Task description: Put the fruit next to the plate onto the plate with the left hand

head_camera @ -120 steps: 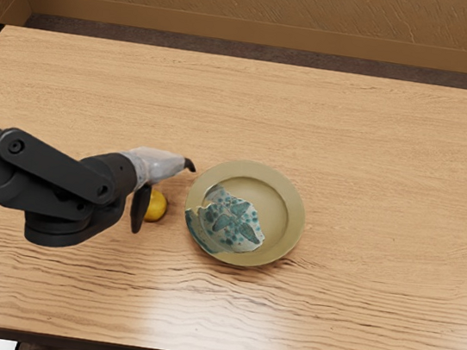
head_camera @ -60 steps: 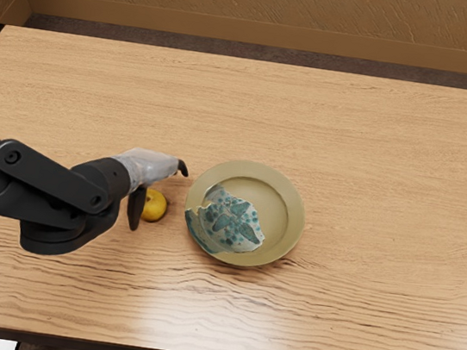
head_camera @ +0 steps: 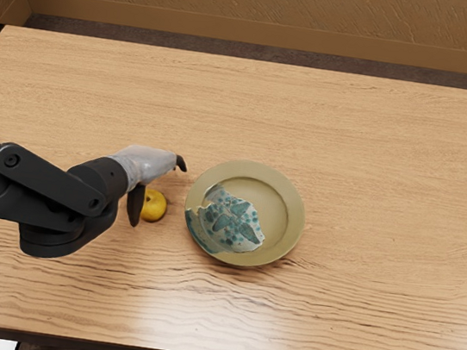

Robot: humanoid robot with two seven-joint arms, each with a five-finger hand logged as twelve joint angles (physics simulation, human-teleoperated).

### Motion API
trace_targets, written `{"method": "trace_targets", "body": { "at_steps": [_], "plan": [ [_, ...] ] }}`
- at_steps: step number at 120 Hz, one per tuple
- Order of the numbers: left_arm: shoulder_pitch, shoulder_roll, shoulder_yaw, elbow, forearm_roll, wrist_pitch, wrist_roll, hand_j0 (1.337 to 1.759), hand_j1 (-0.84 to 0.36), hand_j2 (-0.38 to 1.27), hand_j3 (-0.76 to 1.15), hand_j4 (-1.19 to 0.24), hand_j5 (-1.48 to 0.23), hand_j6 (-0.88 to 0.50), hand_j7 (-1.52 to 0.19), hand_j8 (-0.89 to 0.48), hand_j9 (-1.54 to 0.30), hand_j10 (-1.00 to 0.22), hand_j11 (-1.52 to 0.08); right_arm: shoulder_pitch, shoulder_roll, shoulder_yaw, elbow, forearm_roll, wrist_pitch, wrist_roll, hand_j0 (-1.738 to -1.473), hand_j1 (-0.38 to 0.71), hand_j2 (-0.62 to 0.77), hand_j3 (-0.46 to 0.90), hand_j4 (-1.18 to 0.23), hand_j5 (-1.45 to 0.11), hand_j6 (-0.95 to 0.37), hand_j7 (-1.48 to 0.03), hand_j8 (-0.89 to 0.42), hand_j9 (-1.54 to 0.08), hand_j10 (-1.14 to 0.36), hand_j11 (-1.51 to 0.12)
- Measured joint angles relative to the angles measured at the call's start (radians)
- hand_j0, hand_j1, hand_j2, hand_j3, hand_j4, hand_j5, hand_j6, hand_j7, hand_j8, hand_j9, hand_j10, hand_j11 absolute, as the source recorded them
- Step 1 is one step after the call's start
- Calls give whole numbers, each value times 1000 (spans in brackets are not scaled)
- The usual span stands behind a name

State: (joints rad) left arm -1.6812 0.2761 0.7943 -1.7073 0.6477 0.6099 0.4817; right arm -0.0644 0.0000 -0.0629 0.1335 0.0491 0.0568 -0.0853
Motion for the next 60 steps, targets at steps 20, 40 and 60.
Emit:
{"method": "trace_targets", "body": {
  "at_steps": [20,40,60],
  "plan": [
    [6,0,3,0,1,1,-1,1658,68,48,0,-235,-305,-236,-305,-236,-305,-235,-305,0,0,0,0,0,0,0,-1658,-320,-5,0,-24,-31,-24,-31,-24,-31,-24,-31],
    [12,-2,6,0,8,1,-1,1658,58,49,0,-243,-316,-244,-316,-244,-316,-243,-316,0,0,0,0,0,0,0,-1658,-320,-5,0,-24,-31,-24,-31,-24,-31,-24,-31],
    [12,-2,8,1,18,1,-2,1658,23,55,0,-272,-353,-273,-353,-273,-353,-272,-353,0,0,0,0,0,0,0,-1658,-320,-5,0,-24,-31,-24,-31,-24,-31,-24,-31]
  ]
}}
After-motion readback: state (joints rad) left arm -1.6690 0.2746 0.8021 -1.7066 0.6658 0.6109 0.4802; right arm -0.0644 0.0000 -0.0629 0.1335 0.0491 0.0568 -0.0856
